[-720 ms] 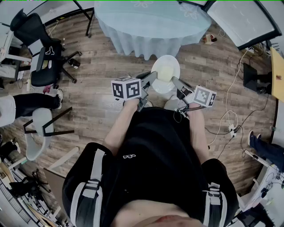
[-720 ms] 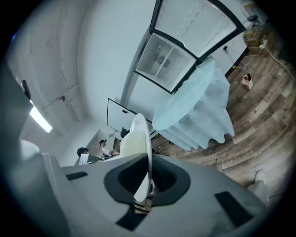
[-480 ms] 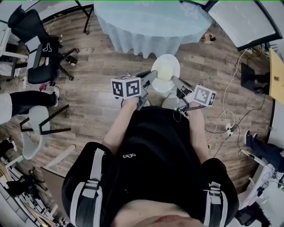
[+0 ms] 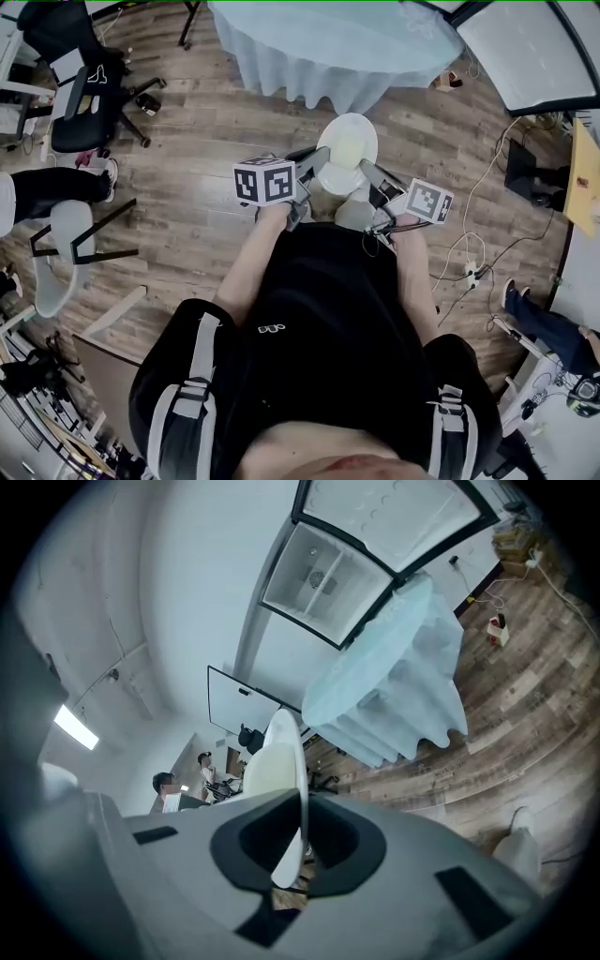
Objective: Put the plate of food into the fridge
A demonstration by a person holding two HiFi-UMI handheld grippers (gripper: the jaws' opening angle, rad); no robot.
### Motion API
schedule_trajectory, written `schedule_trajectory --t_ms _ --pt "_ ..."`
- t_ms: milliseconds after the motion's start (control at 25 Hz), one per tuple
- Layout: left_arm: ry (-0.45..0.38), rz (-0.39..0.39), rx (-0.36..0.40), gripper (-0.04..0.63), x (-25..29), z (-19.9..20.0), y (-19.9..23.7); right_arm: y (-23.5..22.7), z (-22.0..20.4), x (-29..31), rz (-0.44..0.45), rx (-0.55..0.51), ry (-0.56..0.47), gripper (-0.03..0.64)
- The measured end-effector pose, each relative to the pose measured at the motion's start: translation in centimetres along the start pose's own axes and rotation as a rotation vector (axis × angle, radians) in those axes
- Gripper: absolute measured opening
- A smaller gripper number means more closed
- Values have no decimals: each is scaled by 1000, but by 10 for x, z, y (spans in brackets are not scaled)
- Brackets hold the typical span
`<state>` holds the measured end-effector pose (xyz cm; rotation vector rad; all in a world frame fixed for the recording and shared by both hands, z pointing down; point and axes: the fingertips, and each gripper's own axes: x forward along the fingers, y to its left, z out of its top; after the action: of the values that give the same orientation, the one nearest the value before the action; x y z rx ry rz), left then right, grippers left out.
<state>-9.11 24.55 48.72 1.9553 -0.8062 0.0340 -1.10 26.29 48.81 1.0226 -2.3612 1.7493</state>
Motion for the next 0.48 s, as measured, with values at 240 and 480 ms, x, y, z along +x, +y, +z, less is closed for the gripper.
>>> schedule_trajectory --t_ms 240,480 --pt "6 1 -16 26 0 -9 0 -5 -7 -2 6 27 3 15" --pt "11 16 -29 26 -5 -17 3 -8 -19 -4 -1 54 10 15"
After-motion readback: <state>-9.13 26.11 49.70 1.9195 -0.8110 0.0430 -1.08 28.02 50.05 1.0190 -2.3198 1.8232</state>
